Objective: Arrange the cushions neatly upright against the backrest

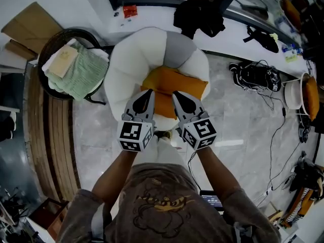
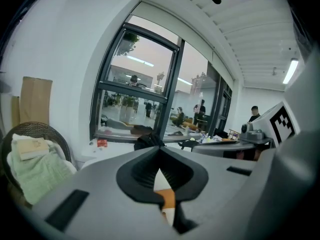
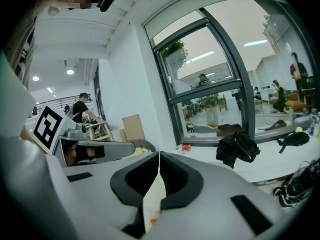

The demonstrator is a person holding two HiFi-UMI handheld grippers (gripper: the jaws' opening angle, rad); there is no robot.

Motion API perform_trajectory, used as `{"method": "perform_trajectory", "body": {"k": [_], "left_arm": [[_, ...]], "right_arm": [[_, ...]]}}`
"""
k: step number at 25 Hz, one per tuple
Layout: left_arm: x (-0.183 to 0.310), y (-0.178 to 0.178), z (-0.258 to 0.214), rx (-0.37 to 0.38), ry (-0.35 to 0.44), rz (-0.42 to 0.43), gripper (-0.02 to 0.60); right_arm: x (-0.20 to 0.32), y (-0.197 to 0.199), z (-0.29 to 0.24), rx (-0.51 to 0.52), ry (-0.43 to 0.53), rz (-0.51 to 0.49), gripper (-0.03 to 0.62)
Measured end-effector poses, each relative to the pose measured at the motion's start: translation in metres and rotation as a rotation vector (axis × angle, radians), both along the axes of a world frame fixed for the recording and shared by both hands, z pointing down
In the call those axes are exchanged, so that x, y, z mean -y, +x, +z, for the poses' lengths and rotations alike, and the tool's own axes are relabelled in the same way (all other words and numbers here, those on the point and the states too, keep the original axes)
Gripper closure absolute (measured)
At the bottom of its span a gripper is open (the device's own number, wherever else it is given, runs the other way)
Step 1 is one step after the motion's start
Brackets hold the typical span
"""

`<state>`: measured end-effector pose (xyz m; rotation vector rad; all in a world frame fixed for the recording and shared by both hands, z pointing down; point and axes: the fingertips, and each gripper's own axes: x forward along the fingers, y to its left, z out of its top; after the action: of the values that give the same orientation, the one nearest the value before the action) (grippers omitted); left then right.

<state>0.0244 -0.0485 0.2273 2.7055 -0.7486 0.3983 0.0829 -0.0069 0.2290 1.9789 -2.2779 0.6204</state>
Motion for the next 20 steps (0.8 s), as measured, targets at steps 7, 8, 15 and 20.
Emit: {"method": "perform_trajectory", "body": {"k": [7, 8, 15, 20], "left_arm": [[0.027, 0.008, 0.055, 0.015, -0.025, -0.011, 0.577], [0.030, 0.009, 0.066, 0.015, -0.032, -0.016, 0.577], [0.043, 0.005, 0.148, 0.046, -0.081, -0.044, 0.577], [0.043, 0.000, 0.211, 0.083, -0.109, -0.047, 0.577]], "right_arm": [[0.032, 0.009, 0.053, 0.003, -0.029, -0.011, 0.571], [0.037, 0.009, 0.063, 0.001, -0.035, -0.014, 0.571], [0.056, -0.006, 0.142, 0.011, -0.088, -0.072, 0.571], [0.056, -0.018, 0.209, 0.029, -0.143, -0.111, 0.571]]}}
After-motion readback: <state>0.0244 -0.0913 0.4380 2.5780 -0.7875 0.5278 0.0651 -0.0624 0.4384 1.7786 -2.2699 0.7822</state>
